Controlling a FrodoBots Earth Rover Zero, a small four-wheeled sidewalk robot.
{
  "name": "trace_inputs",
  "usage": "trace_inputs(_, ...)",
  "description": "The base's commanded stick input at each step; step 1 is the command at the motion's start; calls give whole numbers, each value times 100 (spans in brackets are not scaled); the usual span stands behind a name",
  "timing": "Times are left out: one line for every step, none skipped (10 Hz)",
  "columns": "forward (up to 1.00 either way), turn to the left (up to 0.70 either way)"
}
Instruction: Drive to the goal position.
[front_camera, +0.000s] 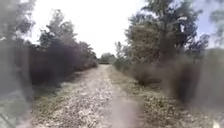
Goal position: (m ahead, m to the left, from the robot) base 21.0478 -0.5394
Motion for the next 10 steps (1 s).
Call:
trace_inputs(70, 35)
trace_inputs(70, 35)
trace_inputs(70, 35)
trace_inputs(70, 35)
trace_inputs(70, 35)
trace_inputs(70, 35)
trace_inputs(70, 35)
trace_inputs(70, 35)
trace_inputs(70, 35)
trace_inputs(70, 23)
